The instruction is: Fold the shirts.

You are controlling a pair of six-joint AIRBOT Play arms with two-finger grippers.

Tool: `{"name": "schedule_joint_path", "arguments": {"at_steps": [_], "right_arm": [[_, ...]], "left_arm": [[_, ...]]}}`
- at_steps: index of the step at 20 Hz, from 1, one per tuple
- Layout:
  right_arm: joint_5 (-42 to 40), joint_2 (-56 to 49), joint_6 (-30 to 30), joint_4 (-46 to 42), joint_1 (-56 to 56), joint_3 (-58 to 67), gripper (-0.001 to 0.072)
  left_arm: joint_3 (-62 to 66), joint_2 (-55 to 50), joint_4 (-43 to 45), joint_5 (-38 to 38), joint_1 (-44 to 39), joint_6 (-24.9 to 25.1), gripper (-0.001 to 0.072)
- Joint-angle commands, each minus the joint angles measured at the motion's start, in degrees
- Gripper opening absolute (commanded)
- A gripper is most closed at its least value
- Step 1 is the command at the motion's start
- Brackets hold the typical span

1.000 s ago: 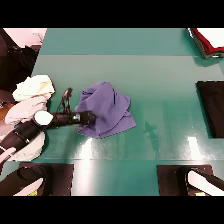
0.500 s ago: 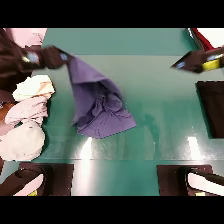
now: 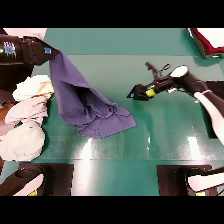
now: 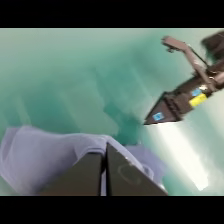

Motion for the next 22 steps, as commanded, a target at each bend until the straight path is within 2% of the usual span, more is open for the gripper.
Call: {"name": "schedule_joint_path", "arguments": {"at_steps": [1,5,8,9,10,11,15,18,22], "right_arm": [[0.7,-6.0,-0.7,1.2,4.6,2.9,0.0556],[5.0,-7.7,-0.5,-9.1,7.3,5.9,0.0554],[5.7,-7.7,-0.5,-12.7,8.7,5.5,0.0551],[5.8,-7.7,-0.6,-13.8,9.1,5.4,0.0465],[5.9,-7.7,-0.6,-14.7,9.6,5.5,0.0185],[6.0,-7.7,-0.6,-15.1,9.7,6.1,0.0017],[6.5,-3.4,0.7,-15.7,6.2,12.7,0.0016],[6.3,4.6,3.6,-21.7,-0.2,22.6,0.0016],[0.0,16.9,5.1,-25.3,-10.0,34.8,0.0015]], "left_arm": [[-0.5,0.0,0.9,-3.3,0.1,-0.2,0.0024],[-0.5,0.0,0.9,-3.4,0.1,-0.1,0.0025],[-0.5,0.0,0.9,-3.3,0.1,-0.1,0.0024],[-0.5,0.0,0.9,-3.3,0.1,-0.1,0.0024],[-0.5,0.0,0.9,-3.3,0.1,-0.2,0.0024],[-0.5,0.0,0.9,-3.2,0.1,-0.1,0.0024],[3.8,0.0,1.0,1.4,0.1,-0.1,0.0024],[13.9,0.0,0.9,6.2,0.1,-0.1,0.0024],[28.2,0.0,0.0,9.7,0.1,-0.1,0.0024]]}}
